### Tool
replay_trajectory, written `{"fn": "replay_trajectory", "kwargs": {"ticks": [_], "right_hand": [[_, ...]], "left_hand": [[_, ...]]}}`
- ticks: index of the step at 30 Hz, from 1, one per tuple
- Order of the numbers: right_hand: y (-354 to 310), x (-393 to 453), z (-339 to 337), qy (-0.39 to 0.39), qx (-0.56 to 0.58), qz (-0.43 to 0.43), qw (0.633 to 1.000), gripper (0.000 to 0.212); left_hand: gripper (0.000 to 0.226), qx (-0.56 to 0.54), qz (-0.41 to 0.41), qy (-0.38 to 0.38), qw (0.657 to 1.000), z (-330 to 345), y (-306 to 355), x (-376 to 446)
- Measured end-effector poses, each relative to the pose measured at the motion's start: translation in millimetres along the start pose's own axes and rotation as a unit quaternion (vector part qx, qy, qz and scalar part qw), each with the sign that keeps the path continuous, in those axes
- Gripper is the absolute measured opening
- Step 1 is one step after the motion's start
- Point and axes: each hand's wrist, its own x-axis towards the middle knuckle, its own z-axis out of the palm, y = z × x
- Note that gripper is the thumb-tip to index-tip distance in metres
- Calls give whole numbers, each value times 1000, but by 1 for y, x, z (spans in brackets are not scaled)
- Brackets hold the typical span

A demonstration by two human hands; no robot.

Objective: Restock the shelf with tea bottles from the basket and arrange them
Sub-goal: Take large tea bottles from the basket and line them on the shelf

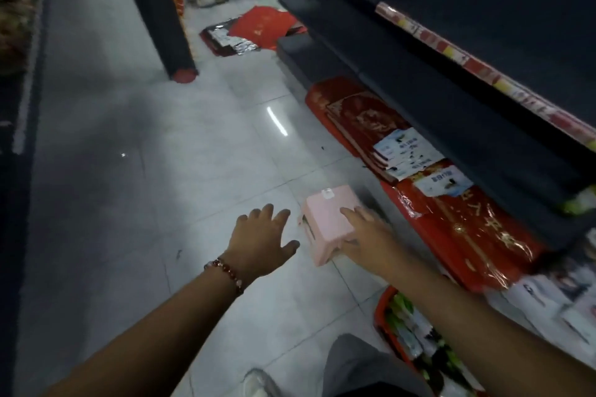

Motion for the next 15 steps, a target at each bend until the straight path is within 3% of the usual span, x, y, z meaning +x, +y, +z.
{"fn": "replay_trajectory", "kwargs": {"ticks": [7,15], "right_hand": [[56,37,-36,67,34,117,990,76],[198,99,-46,130,84,234,960,74]], "left_hand": [[70,61,183,21,981,-48,33,122],[71,178,346,-23,921,-60,167,293]]}}
